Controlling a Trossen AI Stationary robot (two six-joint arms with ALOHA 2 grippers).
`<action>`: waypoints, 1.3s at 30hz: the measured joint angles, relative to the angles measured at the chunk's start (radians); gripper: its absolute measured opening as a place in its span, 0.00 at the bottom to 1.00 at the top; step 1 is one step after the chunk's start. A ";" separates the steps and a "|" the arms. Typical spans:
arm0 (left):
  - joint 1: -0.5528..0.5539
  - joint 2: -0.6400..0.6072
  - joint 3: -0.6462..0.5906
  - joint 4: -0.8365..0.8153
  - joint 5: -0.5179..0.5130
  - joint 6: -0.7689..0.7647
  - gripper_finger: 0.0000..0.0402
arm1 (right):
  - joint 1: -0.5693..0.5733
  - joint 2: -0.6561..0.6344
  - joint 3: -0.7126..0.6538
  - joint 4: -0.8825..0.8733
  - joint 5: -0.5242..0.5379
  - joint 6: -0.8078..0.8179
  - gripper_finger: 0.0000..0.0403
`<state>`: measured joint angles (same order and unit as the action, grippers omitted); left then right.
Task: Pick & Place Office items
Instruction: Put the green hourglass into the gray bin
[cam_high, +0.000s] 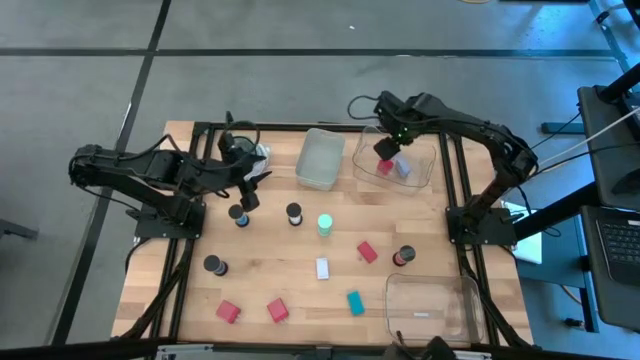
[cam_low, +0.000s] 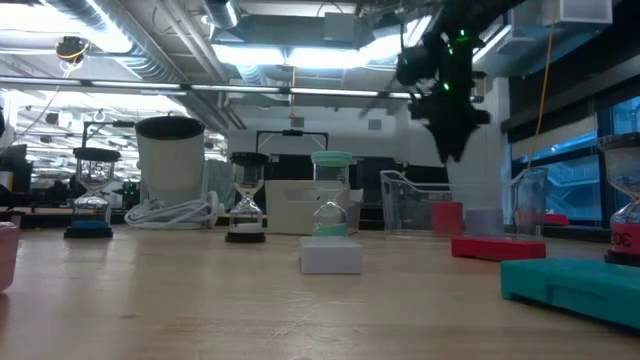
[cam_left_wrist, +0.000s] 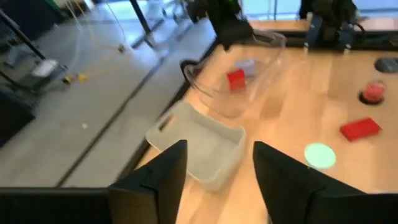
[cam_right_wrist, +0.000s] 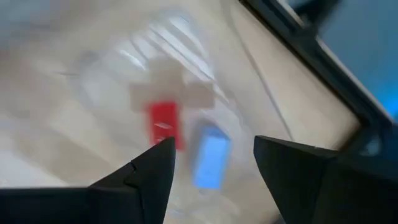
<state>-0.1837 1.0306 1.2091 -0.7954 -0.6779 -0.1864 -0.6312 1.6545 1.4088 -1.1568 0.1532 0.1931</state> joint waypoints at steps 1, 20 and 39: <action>0.000 0.000 0.000 -0.014 0.012 -0.017 0.48 | 0.015 -0.001 0.015 0.015 -0.028 -0.026 0.55; 0.000 0.000 0.000 -0.055 0.016 -0.118 0.61 | 0.507 -0.001 0.045 0.274 -0.224 -0.298 0.53; 0.000 0.000 -0.001 -0.115 0.018 -0.170 0.60 | 0.696 0.113 0.044 0.440 -0.260 -0.278 0.82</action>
<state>-0.1837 1.0306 1.2083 -0.9106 -0.6601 -0.3563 0.0645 1.7671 1.4532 -0.7171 -0.1068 -0.0849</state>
